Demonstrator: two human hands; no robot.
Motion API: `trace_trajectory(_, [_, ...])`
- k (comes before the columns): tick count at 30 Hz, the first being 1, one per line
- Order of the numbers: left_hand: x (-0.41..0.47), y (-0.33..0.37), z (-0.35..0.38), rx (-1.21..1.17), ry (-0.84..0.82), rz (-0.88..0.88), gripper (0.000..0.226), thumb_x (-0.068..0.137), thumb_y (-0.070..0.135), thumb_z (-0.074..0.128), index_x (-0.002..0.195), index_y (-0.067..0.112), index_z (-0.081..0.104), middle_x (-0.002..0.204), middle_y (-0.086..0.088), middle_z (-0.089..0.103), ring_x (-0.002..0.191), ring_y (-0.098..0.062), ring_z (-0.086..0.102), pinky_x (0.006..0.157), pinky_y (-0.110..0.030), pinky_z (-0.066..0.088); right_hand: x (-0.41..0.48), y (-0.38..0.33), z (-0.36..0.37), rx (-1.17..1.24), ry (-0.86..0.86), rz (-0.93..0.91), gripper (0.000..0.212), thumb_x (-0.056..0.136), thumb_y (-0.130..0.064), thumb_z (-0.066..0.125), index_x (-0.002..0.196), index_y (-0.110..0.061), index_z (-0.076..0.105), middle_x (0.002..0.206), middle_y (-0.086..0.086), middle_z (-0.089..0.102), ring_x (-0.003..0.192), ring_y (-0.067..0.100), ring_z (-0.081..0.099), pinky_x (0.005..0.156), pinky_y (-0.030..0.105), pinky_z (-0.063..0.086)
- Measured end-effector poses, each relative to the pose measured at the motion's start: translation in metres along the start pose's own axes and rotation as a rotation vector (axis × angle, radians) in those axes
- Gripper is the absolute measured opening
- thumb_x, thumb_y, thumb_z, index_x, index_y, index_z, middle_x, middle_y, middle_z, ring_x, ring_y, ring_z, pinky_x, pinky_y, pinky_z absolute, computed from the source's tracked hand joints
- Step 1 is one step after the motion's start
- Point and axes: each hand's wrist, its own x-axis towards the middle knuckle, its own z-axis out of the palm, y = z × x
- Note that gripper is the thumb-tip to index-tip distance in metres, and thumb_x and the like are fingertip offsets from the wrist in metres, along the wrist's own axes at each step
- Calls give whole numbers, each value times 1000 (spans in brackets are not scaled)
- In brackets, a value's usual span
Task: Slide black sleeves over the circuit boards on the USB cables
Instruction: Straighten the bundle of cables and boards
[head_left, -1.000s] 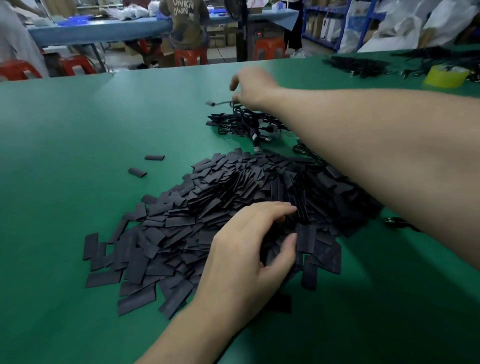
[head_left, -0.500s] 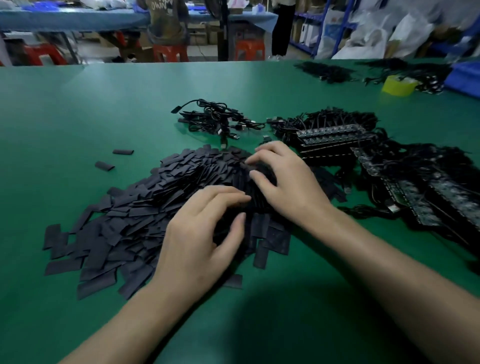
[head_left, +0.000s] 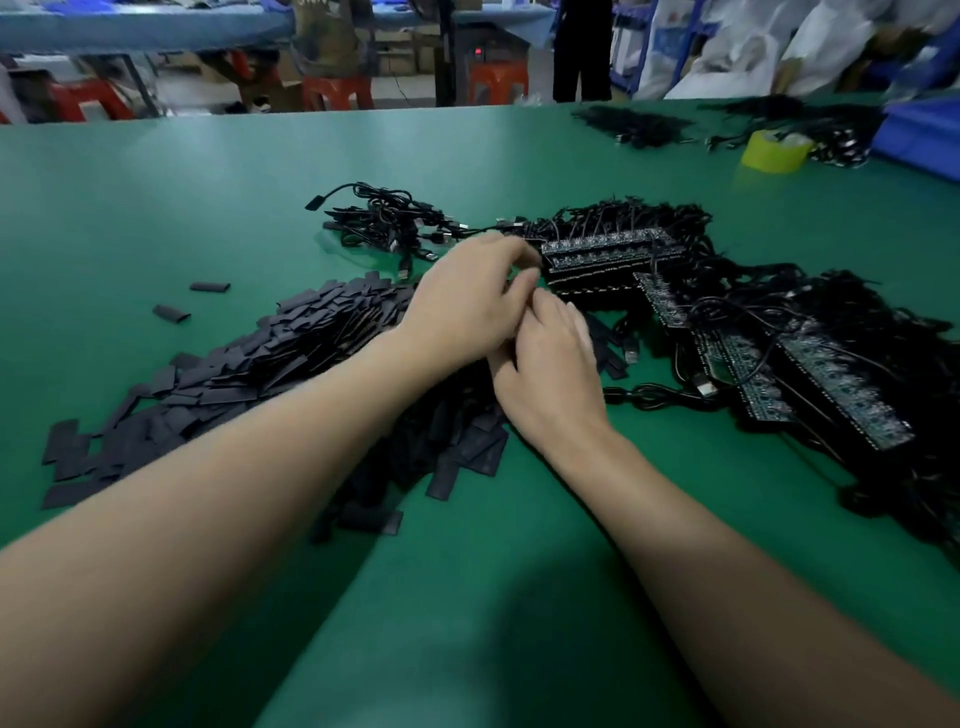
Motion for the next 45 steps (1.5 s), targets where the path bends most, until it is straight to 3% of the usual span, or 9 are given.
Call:
trace_trajectory(4, [50, 6, 24, 11, -39, -27, 34, 107, 23, 49, 137, 15, 63, 134, -3, 67, 126, -23, 59, 104, -36, 46, 9, 14, -1, 11, 47, 103, 53, 103, -29, 51, 149, -3, 45, 167, 9, 24, 158, 20, 8, 128, 40, 3])
trace_trajectory(10, [89, -1, 37, 60, -160, 13, 39, 106, 30, 54, 143, 21, 59, 143, 0, 63, 132, -20, 57, 108, -36, 46, 17, 18, 7, 9, 30, 128, 65, 104, -31, 50, 156, -1, 27, 172, 12, 2, 158, 22, -9, 128, 39, -2])
trace_trajectory(16, [104, -8, 27, 166, -236, 137, 36, 97, 42, 67, 131, 30, 69, 129, 5, 71, 116, -19, 64, 99, -40, 53, 16, 18, 10, -50, 45, 140, 76, 100, -39, 52, 161, -11, 15, 172, 9, 7, 159, 21, -6, 127, 49, 1])
trace_trajectory(22, [106, -6, 19, 333, -228, 320, 35, 106, 29, 53, 138, 17, 61, 128, -8, 70, 115, -31, 65, 97, -44, 51, 16, 20, 4, -129, 72, 141, 67, 102, -44, 49, 156, -11, 29, 165, 11, 27, 155, 26, 16, 123, 49, 17])
trace_trajectory(25, [105, -2, 26, 510, -139, 337, 37, 109, 21, 39, 142, 11, 52, 122, -16, 69, 100, -41, 66, 79, -50, 53, 18, 21, 2, -117, 85, 121, 64, 102, -43, 50, 154, -11, 33, 164, 10, 28, 156, 25, 14, 124, 46, 15])
trace_trajectory(28, [104, 3, 31, 567, -107, 323, 38, 104, 17, 41, 140, 14, 53, 114, -15, 70, 90, -41, 65, 63, -41, 43, 20, 22, 4, -76, 62, 98, 61, 102, -40, 50, 153, -9, 34, 168, 11, 20, 159, 23, -1, 128, 45, 3])
trace_trajectory(35, [103, 3, 26, 612, -65, 349, 40, 103, 11, 50, 139, 28, 60, 105, -9, 71, 86, -37, 67, 61, -36, 36, 25, 32, 0, 11, 143, 230, 70, 101, -39, 54, 158, -10, 27, 172, 9, 5, 159, 21, -7, 128, 45, 4])
trace_trajectory(39, [102, -1, 19, 614, 13, 333, 39, 103, 9, 53, 134, 29, 65, 99, -7, 73, 85, -35, 68, 70, -35, 35, 25, 35, -2, 54, 184, 281, 76, 100, -39, 56, 160, -9, 21, 172, 9, -1, 159, 21, -5, 126, 44, 11])
trace_trajectory(45, [110, 10, -3, 541, 202, 310, 33, 107, 17, 51, 135, 29, 65, 112, -7, 74, 100, -33, 69, 69, -36, 38, 26, 36, 0, 37, 196, 239, 78, 102, -40, 53, 163, -10, 13, 172, 9, -6, 158, 22, -10, 128, 42, 3])
